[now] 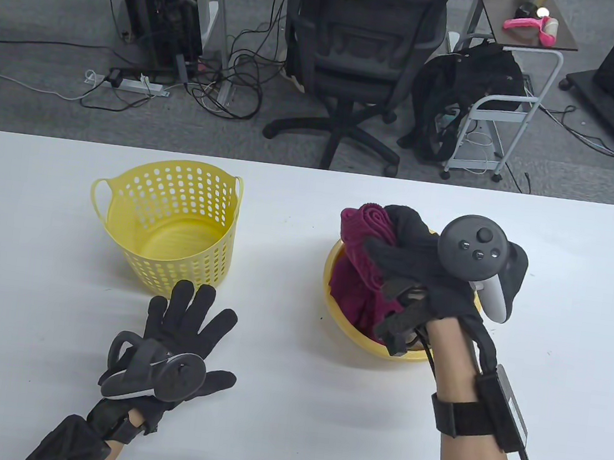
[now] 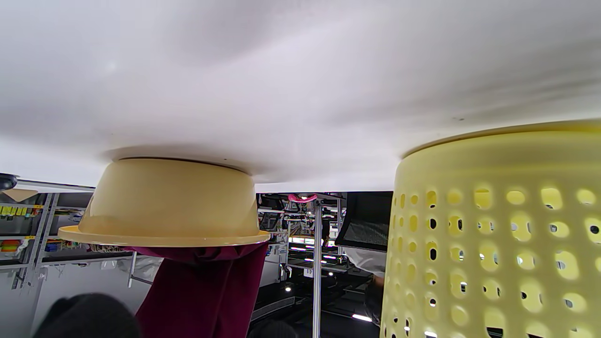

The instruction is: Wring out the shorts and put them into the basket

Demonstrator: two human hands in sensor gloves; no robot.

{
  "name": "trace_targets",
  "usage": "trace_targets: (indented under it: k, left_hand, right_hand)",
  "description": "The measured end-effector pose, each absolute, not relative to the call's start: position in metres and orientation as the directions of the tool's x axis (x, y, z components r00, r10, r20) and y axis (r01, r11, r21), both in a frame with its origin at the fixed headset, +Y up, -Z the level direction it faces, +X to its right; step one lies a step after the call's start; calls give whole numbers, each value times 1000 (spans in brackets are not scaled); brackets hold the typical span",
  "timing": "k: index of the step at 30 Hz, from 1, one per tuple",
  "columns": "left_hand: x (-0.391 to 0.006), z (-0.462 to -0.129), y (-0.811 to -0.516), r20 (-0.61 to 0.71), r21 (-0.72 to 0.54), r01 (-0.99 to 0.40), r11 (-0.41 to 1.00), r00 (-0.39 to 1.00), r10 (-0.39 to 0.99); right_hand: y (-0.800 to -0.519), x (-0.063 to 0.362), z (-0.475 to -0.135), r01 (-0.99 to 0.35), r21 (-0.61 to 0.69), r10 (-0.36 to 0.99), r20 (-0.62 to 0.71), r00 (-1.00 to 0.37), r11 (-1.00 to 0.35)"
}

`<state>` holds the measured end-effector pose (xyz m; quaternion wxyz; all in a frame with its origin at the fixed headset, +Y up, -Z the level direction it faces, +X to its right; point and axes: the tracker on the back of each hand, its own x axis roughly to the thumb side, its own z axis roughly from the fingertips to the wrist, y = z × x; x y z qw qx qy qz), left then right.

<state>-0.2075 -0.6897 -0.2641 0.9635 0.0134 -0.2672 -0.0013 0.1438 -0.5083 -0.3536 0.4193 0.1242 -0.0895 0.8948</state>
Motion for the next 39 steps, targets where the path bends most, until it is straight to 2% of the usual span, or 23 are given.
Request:
trace_targets:
  k: [22,39]
  left_hand:
    - [-210,-265,-689,508,32,-19,999,861,0]
    - [-212,-266,-689,506,29,-27,999,863,9]
  right_hand:
    - [-459,127,-343,-941,33,884,356,-304,-337]
    - [-444,105,-344,-976,169,939,335,-75,-139]
